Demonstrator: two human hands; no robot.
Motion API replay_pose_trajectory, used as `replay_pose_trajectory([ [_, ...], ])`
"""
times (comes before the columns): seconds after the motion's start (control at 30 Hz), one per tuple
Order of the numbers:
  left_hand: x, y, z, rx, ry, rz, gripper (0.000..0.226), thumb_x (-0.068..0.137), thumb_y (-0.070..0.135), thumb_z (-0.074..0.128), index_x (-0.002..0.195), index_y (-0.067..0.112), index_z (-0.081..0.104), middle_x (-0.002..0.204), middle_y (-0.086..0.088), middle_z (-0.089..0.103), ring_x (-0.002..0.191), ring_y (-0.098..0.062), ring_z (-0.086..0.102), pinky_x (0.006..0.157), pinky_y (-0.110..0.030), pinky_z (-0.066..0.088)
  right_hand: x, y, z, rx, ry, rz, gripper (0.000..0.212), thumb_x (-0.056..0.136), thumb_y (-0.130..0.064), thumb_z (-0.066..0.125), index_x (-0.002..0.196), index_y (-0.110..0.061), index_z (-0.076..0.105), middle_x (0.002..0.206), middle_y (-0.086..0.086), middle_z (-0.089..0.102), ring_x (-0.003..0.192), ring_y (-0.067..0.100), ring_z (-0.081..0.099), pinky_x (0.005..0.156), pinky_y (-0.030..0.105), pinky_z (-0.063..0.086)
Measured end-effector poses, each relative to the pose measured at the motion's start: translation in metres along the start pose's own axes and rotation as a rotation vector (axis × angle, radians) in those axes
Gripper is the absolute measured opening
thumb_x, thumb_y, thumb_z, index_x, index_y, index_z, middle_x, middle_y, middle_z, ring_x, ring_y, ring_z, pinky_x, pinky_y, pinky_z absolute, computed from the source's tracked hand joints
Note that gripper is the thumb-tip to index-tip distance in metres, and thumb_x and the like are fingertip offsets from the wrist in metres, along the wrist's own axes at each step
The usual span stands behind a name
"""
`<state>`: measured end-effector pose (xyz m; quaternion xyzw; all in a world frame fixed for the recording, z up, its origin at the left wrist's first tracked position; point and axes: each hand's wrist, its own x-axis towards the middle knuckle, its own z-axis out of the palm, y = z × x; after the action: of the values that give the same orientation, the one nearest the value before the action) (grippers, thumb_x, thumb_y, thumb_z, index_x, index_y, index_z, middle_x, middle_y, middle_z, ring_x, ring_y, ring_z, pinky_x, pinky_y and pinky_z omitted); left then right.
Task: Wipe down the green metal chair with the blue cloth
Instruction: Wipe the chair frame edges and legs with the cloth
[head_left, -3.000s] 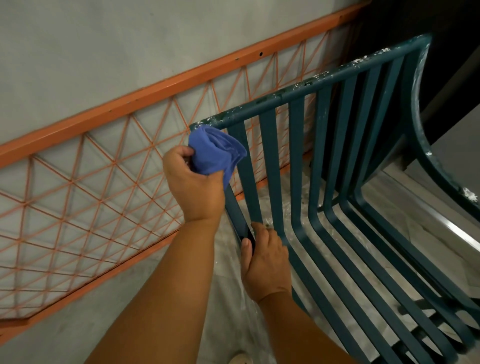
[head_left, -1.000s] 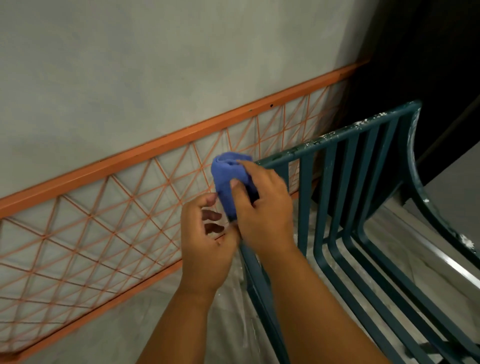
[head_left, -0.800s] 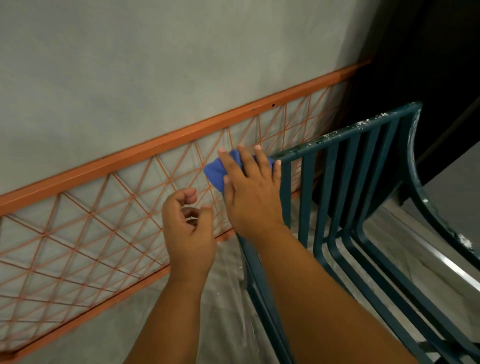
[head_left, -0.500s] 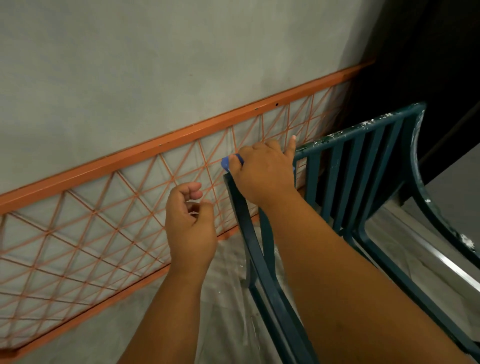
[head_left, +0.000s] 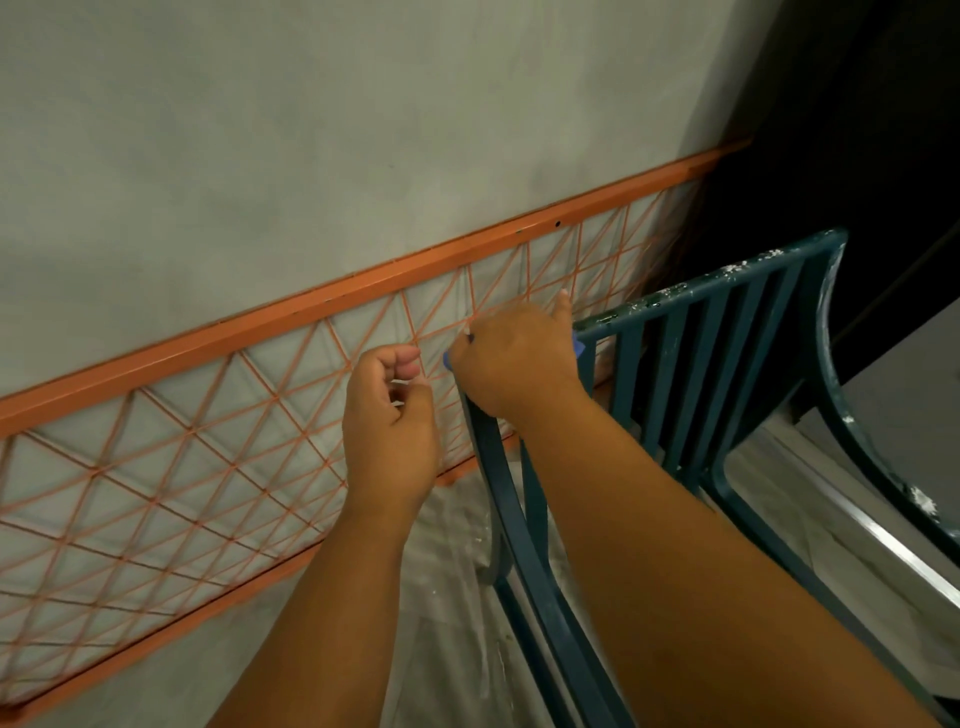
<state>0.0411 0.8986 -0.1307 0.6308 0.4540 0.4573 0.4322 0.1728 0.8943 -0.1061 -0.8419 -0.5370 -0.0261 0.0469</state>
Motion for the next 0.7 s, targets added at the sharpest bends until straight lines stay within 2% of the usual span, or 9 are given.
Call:
replay_pose_trajectory([
  [0.07,0.005,0.001,0.000,-0.026,0.010,-0.012,0.022,0.091,0.013,0.050,0.103,0.029,0.057,0.098,0.013,0.059,0.082,0.003,0.056,0.074,-0.018,0.049,-0.017,0.007,0.010,0.083,0.158,-0.100,0.044,0.096,-0.043,0.027,0.104,-0.021,0.065,0.096,0.001,0.065,0.101,0.026,0.056,0.114,0.062,0.007],
  [0.13,0.010,0.002,0.001,-0.057,0.019,-0.033,0.020,0.092,0.012,0.050,0.102,0.028,0.057,0.099,0.010,0.060,0.086,0.003,0.057,0.081,-0.027,0.051,-0.037,0.017,0.023,0.194,0.322,-0.216,0.038,0.098,-0.044,0.035,0.119,-0.025,0.061,0.111,0.000,0.062,0.114,0.024,0.051,0.113,0.062,0.012],
  [0.2,0.014,0.004,0.003,-0.074,0.031,-0.039,0.020,0.092,0.013,0.050,0.099,0.030,0.057,0.099,0.011,0.060,0.087,0.003,0.058,0.084,-0.030,0.051,-0.049,0.025,0.037,0.237,0.404,-0.284,0.036,0.096,-0.037,0.051,0.129,-0.026,0.059,0.124,0.005,0.060,0.127,0.029,0.046,0.111,0.062,0.020],
  [0.27,0.019,0.006,0.006,-0.076,0.038,-0.038,0.020,0.093,0.014,0.050,0.096,0.032,0.057,0.097,0.012,0.061,0.086,-0.002,0.059,0.084,-0.033,0.052,-0.053,0.026,0.049,0.264,0.501,-0.303,0.039,0.090,-0.022,0.064,0.129,-0.023,0.061,0.128,0.011,0.061,0.130,0.034,0.046,0.109,0.061,0.028],
  [0.37,0.025,0.009,0.010,-0.069,0.020,-0.040,0.021,0.092,0.016,0.051,0.092,0.036,0.056,0.095,0.010,0.062,0.086,-0.009,0.059,0.083,-0.034,0.052,-0.060,0.023,0.062,0.316,0.607,-0.333,0.036,0.093,-0.011,0.054,0.128,-0.020,0.060,0.133,0.012,0.058,0.132,0.037,0.044,0.109,0.056,0.033],
  [0.43,0.027,0.010,0.011,-0.068,0.001,-0.042,0.021,0.092,0.016,0.050,0.091,0.036,0.057,0.096,0.008,0.062,0.088,-0.011,0.060,0.084,-0.035,0.052,-0.076,0.029,0.078,0.301,0.586,-0.393,0.035,0.094,-0.011,0.049,0.126,-0.017,0.061,0.133,0.011,0.058,0.128,0.038,0.048,0.105,0.053,0.039],
  [0.53,0.028,0.007,0.013,-0.057,-0.052,-0.075,0.022,0.092,0.018,0.048,0.091,0.037,0.058,0.098,0.008,0.063,0.092,-0.010,0.061,0.083,-0.030,0.050,-0.121,0.039,0.111,0.252,0.369,-0.417,0.036,0.086,-0.013,0.053,0.119,-0.017,0.068,0.127,0.009,0.063,0.118,0.034,0.058,0.091,0.049,0.052],
  [0.63,0.027,0.003,0.014,-0.041,-0.100,-0.120,0.023,0.093,0.019,0.046,0.091,0.039,0.058,0.097,0.010,0.064,0.092,-0.005,0.060,0.079,-0.025,0.047,-0.151,0.040,0.123,0.427,0.222,-0.211,0.037,0.077,-0.007,0.073,0.114,-0.015,0.071,0.123,0.011,0.065,0.110,0.032,0.064,0.081,0.044,0.057],
  [0.7,0.025,0.000,0.014,-0.044,-0.095,-0.143,0.024,0.093,0.018,0.045,0.092,0.038,0.058,0.097,0.009,0.065,0.094,-0.006,0.060,0.080,-0.025,0.046,-0.148,0.032,0.112,0.652,0.242,-0.013,0.038,0.080,-0.007,0.074,0.117,-0.014,0.068,0.124,0.012,0.064,0.108,0.029,0.064,0.084,0.043,0.057],
])
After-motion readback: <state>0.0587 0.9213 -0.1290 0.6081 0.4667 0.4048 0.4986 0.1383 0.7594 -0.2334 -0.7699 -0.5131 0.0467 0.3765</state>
